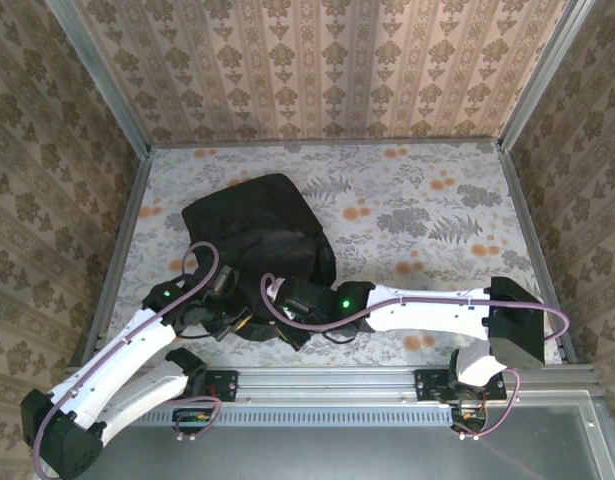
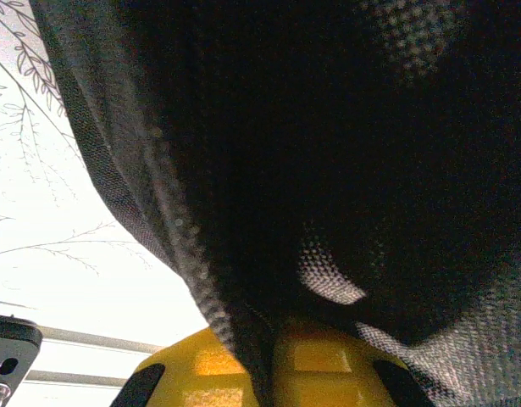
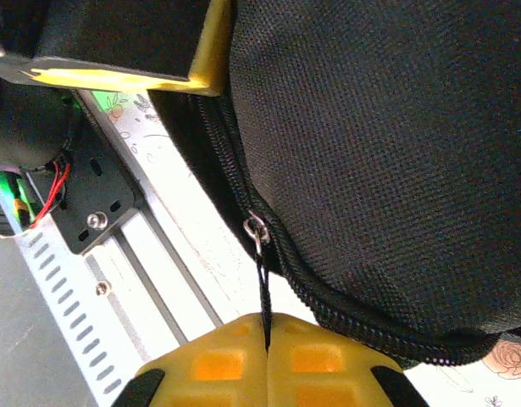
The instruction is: Pack books, pencil case, and school supplies into a backpack
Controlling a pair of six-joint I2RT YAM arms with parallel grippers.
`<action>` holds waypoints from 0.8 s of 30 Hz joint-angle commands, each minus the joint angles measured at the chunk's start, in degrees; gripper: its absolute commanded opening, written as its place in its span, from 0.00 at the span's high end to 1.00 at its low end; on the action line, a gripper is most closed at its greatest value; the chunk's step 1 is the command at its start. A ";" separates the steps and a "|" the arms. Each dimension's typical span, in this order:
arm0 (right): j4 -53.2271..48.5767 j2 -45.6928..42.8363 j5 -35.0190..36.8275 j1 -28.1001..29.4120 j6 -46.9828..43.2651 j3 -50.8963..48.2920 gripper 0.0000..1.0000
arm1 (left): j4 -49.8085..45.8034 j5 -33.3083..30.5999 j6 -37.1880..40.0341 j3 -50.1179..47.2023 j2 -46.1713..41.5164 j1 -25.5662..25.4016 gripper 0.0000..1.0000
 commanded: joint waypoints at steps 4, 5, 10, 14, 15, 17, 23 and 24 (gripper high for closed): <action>-5.60 -4.57 5.53 0.50 1.54 -1.64 1.00 | -3.89 -4.46 3.70 1.62 -0.27 1.94 1.00; -5.95 -4.83 5.78 0.41 1.58 -1.75 1.00 | -4.11 -4.44 3.83 1.57 -0.44 2.05 1.00; -8.12 -5.52 6.82 -0.73 2.11 -2.28 1.00 | -5.39 -4.52 4.70 1.42 -1.31 2.31 1.00; -8.42 -6.76 6.75 -2.34 2.48 -2.98 1.00 | -7.52 -5.43 5.78 1.93 -1.70 2.74 1.00; -8.51 -7.06 6.59 -2.66 2.43 -3.07 1.00 | -8.20 -5.79 5.96 2.20 -1.68 2.76 1.00; -8.80 -7.34 6.54 -3.25 2.35 -2.99 1.00 | -9.38 -6.54 6.22 2.73 -1.68 2.83 1.00; -11.08 -6.14 8.00 -3.52 0.89 -0.91 1.00 | -9.28 -6.70 7.92 2.84 -1.33 3.02 1.00; -11.67 -5.94 8.63 -3.71 0.56 -0.75 1.00 | -9.51 -6.95 8.27 2.93 -1.24 3.11 1.00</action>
